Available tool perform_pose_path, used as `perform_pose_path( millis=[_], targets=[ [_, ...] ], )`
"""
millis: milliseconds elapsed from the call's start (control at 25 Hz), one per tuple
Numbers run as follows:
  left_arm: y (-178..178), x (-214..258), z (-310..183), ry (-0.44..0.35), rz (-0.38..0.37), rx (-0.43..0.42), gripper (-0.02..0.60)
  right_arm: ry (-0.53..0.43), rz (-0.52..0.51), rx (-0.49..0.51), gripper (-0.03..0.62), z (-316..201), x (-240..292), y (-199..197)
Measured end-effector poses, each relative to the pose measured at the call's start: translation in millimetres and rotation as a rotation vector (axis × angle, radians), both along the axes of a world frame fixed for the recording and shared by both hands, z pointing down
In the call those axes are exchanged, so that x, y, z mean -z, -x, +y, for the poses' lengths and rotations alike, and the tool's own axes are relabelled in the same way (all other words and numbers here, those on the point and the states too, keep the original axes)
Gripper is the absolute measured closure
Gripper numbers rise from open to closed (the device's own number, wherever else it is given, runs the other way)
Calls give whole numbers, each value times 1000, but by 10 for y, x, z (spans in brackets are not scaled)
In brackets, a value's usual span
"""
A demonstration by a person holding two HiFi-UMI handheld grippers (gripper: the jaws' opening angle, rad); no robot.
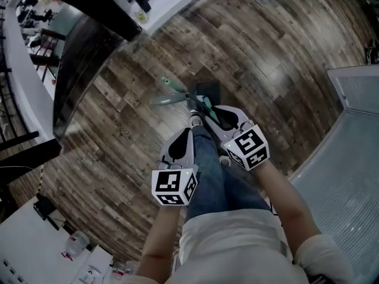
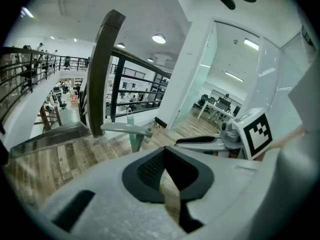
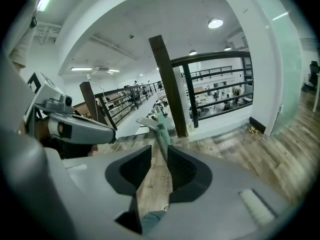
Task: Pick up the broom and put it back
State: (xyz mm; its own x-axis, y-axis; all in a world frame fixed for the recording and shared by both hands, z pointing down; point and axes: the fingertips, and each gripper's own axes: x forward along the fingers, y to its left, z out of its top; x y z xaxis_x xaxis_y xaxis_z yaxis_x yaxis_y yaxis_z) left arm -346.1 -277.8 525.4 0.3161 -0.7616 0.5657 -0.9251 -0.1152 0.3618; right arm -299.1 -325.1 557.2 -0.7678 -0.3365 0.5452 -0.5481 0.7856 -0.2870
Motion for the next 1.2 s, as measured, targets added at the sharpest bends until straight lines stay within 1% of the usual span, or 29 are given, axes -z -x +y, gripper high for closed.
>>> perform_pose_path(
  millis=[240,440,680,800,1000,1200],
  targets=[
    [111,-266,-85,32,1,9,574,8,33,50,468,-134,-362,156],
    [203,-459,-190,51,0,21,574,29,54,66,467,-253,-638,261],
    [254,-624,-301,70,0,18,574,55,66,80,457,-335,-888,358],
    [273,-704,-330,77,-1,17,574,62,88,89,457,-360,-1029,388],
    [306,-878,-381,98,-1,17,574,66,104,119,448,-431,-1233,498],
    [344,-986,-418,110,5,21,574,56,142,151,447,-456,-1453,549]
  ],
)
